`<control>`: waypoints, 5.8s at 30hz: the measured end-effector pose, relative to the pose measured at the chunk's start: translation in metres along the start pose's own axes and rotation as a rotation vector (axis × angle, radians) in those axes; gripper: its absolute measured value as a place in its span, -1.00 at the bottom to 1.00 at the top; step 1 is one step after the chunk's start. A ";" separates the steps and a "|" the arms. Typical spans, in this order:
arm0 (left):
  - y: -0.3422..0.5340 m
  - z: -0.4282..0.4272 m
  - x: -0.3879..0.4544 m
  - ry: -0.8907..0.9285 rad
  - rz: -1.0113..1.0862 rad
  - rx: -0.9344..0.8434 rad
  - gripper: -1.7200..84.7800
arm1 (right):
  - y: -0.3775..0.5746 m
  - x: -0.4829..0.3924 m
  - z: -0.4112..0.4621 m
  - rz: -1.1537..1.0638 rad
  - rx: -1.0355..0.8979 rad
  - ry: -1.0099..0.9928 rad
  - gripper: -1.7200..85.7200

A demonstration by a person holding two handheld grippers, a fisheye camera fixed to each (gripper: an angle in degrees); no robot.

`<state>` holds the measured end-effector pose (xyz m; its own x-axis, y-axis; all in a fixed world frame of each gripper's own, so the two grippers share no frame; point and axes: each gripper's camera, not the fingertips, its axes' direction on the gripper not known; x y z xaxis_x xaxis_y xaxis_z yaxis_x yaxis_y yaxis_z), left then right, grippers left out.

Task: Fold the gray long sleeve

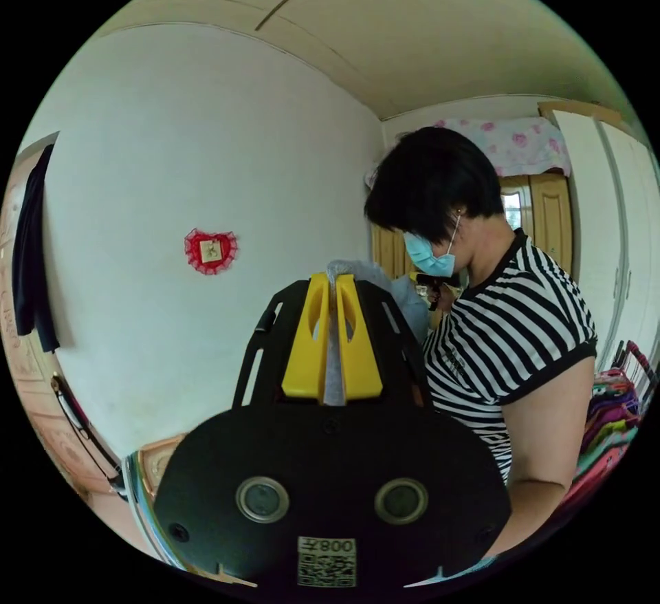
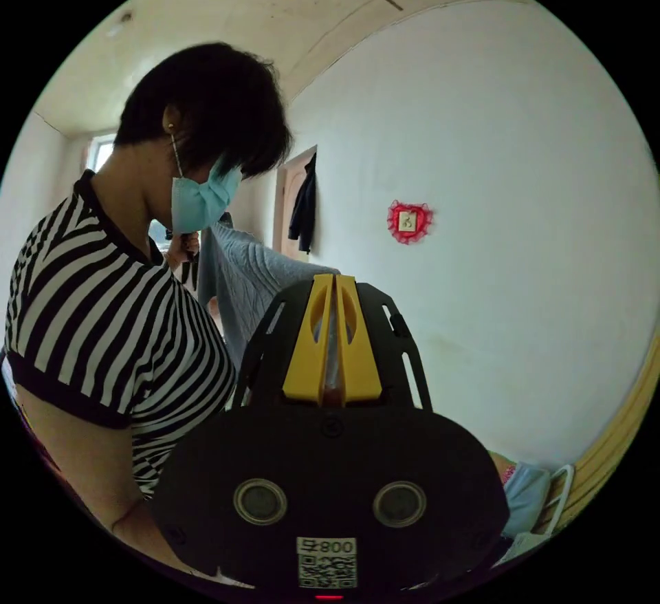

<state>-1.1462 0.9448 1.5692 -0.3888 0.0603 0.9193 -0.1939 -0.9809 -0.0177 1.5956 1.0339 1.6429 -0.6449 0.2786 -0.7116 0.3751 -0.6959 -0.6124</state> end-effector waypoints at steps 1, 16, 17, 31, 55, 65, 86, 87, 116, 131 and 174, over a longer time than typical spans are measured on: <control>-0.003 0.008 -0.033 0.025 0.004 0.003 -0.93 | -0.004 0.001 0.002 0.001 -0.008 0.019 -0.96; 0.114 0.355 -0.566 -0.107 -0.672 -0.492 -0.82 | 0.025 0.329 0.285 0.393 -0.683 0.247 -0.93; 0.131 0.369 -0.583 -0.128 -0.707 -0.534 -0.81 | 0.047 0.362 0.314 0.468 -0.762 0.254 -0.93; 0.545 0.424 -0.646 -0.094 -1.645 -1.195 -0.73 | 0.394 0.402 0.397 1.034 -1.350 -0.100 -0.78; 0.506 0.514 -0.880 -0.003 -1.463 -1.426 -0.90 | 0.392 0.566 0.423 0.993 -1.477 -0.098 -0.92; 0.474 0.481 -0.912 0.003 -1.457 -1.533 -0.91 | 0.374 0.571 0.366 1.139 -1.489 -0.205 -0.93; 0.342 0.522 -1.091 -0.404 -1.308 -1.169 -0.78 | 0.281 0.727 0.361 1.156 -1.243 0.137 -0.80; 0.332 0.531 -1.108 -0.448 -1.272 -1.158 -0.78 | 0.267 0.750 0.371 1.105 -1.221 0.191 -0.79; 0.214 0.606 -1.210 -0.689 -1.065 -1.318 -0.96 | 0.037 0.863 0.445 0.431 -1.354 0.702 -0.89; 0.181 0.607 -1.190 -0.562 -1.210 -1.118 -0.85 | 0.109 0.875 0.322 1.268 -1.366 0.712 -0.82; 0.115 0.785 -1.125 -0.369 -0.844 -1.194 -0.96 | 0.047 0.781 0.471 0.780 -1.055 0.234 -0.96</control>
<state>-0.0239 0.6191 0.8411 0.4142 0.2868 0.8638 -0.9070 0.0507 0.4181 0.7959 0.9071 1.2210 0.0615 0.2242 -0.9726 0.9926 0.0884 0.0831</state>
